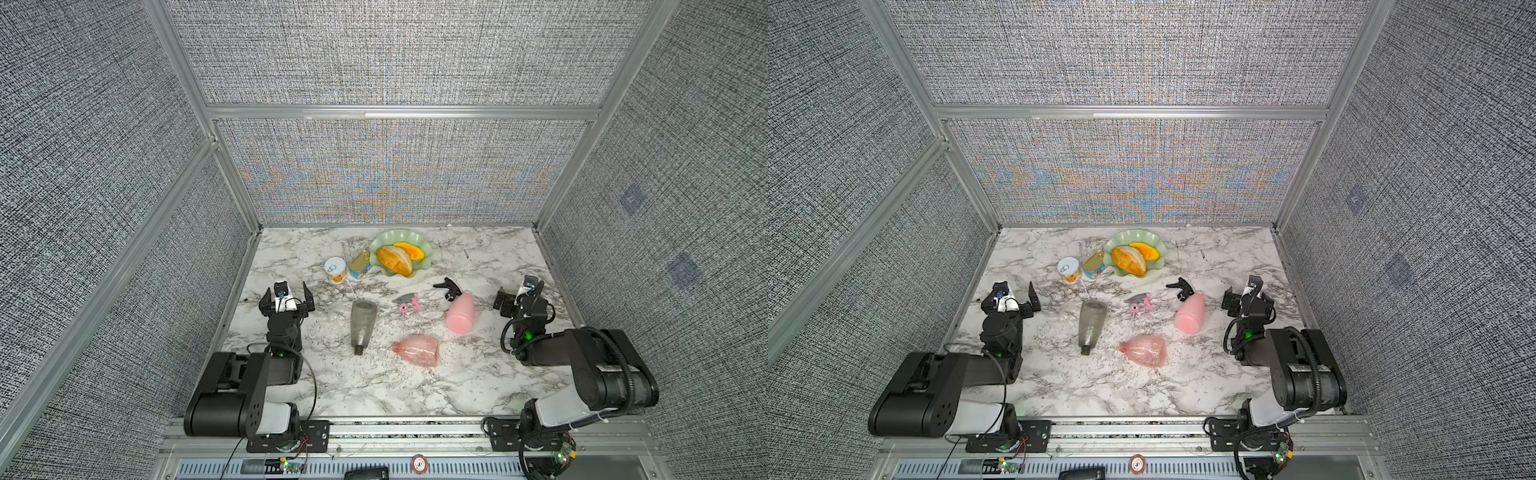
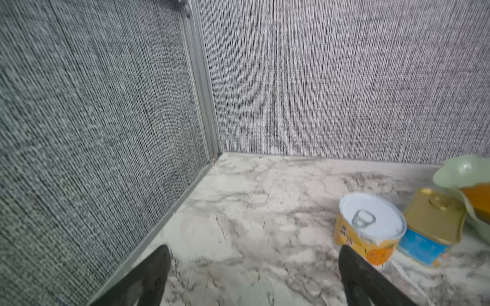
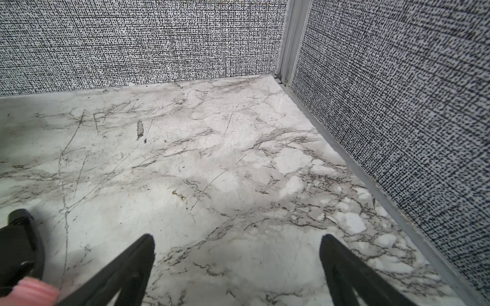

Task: Attach spray nozzles to spray bottles
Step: Pick up the spray bottle from the center of the board.

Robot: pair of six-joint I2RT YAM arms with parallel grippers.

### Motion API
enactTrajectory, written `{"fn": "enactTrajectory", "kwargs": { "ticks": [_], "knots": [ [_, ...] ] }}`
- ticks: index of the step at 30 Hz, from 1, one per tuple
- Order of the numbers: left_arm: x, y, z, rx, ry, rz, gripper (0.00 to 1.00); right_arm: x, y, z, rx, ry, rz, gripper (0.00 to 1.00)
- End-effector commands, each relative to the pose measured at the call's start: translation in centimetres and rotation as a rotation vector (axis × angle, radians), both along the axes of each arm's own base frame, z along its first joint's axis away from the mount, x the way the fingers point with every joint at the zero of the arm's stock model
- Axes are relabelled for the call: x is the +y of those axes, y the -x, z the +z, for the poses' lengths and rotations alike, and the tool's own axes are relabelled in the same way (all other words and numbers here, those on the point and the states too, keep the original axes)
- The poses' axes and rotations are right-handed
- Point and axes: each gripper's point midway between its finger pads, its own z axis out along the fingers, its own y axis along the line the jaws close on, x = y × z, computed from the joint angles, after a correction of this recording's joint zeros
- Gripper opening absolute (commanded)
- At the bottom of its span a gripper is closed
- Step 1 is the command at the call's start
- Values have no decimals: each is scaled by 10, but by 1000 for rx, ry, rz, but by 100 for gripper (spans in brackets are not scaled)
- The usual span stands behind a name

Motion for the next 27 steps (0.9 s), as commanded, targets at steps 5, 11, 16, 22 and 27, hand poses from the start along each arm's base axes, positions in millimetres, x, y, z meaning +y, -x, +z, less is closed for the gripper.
{"fn": "enactTrajectory", "kwargs": {
  "ticks": [5, 11, 16, 22, 27],
  "knots": [
    [-29, 4, 86, -43, 68, -173, 99, 0, -19, 57, 85, 100, -101, 99],
    [-31, 24, 166, -60, 507, -212, 99, -1, -17, 132, 190, -111, -238, 99],
    [-10, 61, 186, -207, 687, -151, 99, 29, -21, 133, 221, -472, -37, 75],
    [-35, 40, 183, -63, 680, -249, 99, 74, -5, 110, 531, -575, 55, 61],
    [-69, -4, 145, 155, 669, -367, 92, 99, 18, 93, 711, -624, 129, 75]
  ]
}}
